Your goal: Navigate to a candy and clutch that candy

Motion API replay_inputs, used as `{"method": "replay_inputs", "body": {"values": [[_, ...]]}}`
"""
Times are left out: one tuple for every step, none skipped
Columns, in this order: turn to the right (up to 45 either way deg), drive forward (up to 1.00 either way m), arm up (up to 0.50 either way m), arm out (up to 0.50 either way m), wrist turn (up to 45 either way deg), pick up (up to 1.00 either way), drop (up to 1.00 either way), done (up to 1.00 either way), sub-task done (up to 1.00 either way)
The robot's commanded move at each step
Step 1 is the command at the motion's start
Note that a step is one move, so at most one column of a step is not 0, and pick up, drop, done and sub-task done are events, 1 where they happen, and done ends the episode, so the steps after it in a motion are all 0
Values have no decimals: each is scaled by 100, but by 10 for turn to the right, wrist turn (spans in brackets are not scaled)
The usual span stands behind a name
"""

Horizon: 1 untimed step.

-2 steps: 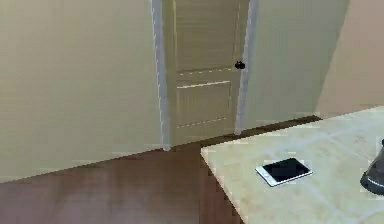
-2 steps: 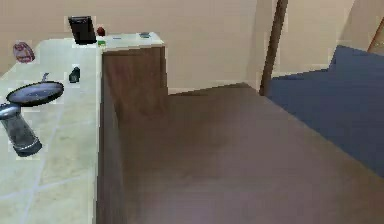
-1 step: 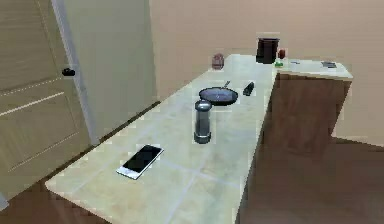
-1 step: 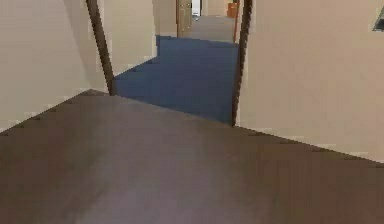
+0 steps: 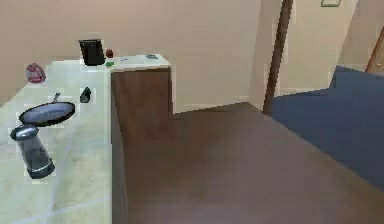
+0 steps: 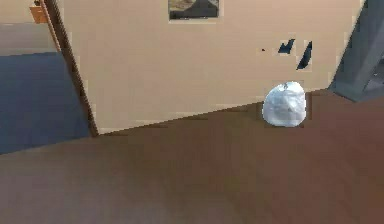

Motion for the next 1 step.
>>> {"method": "replay_inputs", "body": {"values": [[270, 0, 0, 0, 0, 0, 0, 0, 0]]}}
